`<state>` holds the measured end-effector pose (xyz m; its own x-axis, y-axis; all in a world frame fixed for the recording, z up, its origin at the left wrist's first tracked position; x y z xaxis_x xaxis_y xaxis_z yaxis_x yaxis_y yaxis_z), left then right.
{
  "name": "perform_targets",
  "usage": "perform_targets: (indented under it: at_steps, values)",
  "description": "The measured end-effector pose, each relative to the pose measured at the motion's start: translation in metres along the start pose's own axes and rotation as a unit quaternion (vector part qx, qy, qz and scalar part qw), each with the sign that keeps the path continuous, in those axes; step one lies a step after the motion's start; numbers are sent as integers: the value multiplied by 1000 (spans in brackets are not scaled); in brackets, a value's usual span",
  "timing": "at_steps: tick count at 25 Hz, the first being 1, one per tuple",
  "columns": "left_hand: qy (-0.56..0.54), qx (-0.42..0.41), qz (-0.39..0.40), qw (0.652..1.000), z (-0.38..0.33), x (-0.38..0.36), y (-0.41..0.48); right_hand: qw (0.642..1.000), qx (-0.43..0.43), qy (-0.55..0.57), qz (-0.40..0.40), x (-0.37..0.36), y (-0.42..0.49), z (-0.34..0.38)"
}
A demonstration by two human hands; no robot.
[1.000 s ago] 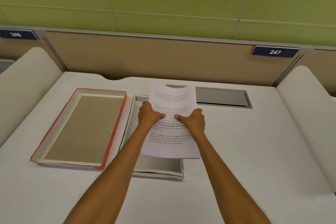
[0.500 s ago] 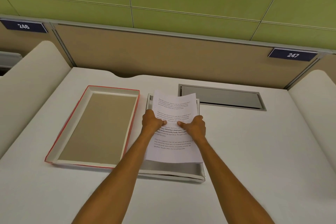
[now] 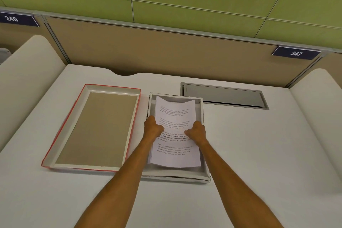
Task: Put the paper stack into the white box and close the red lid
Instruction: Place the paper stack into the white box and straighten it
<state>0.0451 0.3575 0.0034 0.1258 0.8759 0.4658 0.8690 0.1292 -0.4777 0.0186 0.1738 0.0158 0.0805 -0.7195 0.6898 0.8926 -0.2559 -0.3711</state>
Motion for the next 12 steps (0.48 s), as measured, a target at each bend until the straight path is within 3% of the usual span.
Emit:
perform_targets:
  at_steps: [12]
  values:
    - [18,-22,-7,1000,6,-2,6,999,-31,0,10,-6,10,0]
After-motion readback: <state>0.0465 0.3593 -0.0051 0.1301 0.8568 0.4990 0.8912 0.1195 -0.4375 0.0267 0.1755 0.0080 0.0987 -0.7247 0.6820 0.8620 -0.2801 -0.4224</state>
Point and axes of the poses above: each hand's wrist, its own y-axis towards the middle knuckle, its own x-axis out of the back of the hand, z = x × y, the point moved 1 cm from there along y, towards the middle knuckle, and after that the axes turned 2 degrees about x, right-handed, at the moved point
